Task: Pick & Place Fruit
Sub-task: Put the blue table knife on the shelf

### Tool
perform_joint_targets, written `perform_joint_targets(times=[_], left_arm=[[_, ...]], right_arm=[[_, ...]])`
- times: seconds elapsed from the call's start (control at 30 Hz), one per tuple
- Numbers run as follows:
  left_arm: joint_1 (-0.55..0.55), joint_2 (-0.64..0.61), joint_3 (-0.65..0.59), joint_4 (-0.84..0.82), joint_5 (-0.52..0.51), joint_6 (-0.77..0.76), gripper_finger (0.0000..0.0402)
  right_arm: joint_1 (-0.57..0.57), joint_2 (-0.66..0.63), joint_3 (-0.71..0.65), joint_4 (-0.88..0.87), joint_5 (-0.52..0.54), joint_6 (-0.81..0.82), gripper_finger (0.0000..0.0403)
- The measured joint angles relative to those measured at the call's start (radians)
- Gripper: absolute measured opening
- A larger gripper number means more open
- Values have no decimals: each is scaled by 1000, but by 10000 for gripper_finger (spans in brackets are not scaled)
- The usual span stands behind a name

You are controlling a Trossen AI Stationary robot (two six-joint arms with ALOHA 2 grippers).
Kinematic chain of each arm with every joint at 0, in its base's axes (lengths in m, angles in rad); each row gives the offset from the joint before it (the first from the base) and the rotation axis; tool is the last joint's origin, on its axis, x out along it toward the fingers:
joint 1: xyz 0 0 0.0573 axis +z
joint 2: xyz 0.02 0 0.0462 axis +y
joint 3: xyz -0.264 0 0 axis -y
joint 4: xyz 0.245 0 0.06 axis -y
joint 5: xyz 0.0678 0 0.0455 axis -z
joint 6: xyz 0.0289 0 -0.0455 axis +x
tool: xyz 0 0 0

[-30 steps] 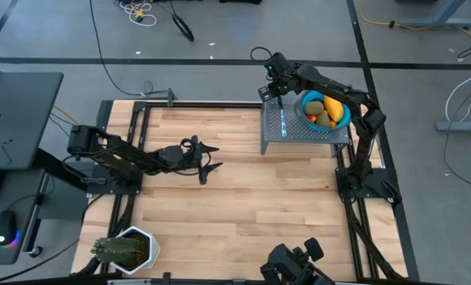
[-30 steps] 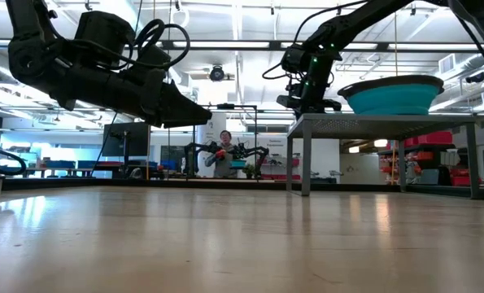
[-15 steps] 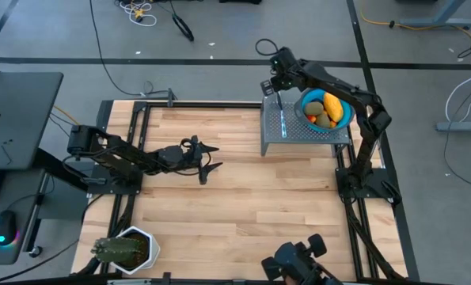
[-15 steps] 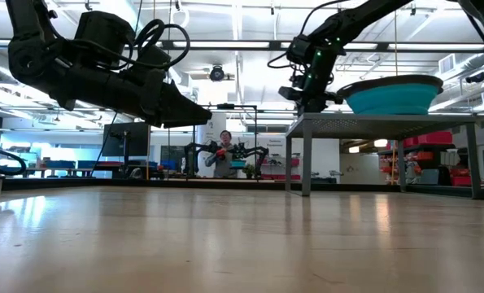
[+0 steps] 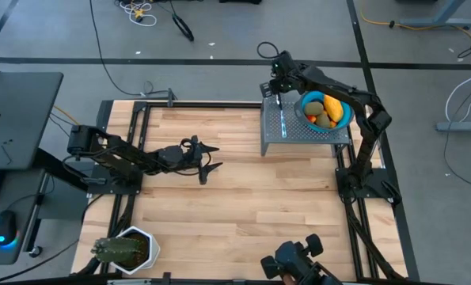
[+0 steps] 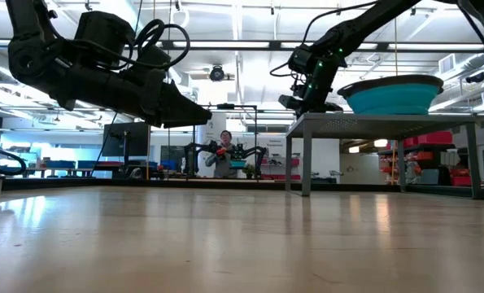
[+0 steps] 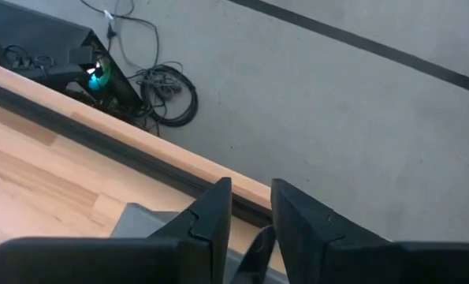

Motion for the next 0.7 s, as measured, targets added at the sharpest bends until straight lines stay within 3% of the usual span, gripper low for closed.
perform_joint_targets(times=[0.7], left_arm=[[0,0,0,-3,0,3,279]], right_arm=[[-3,0,-14,-4,-21,-7,99]])
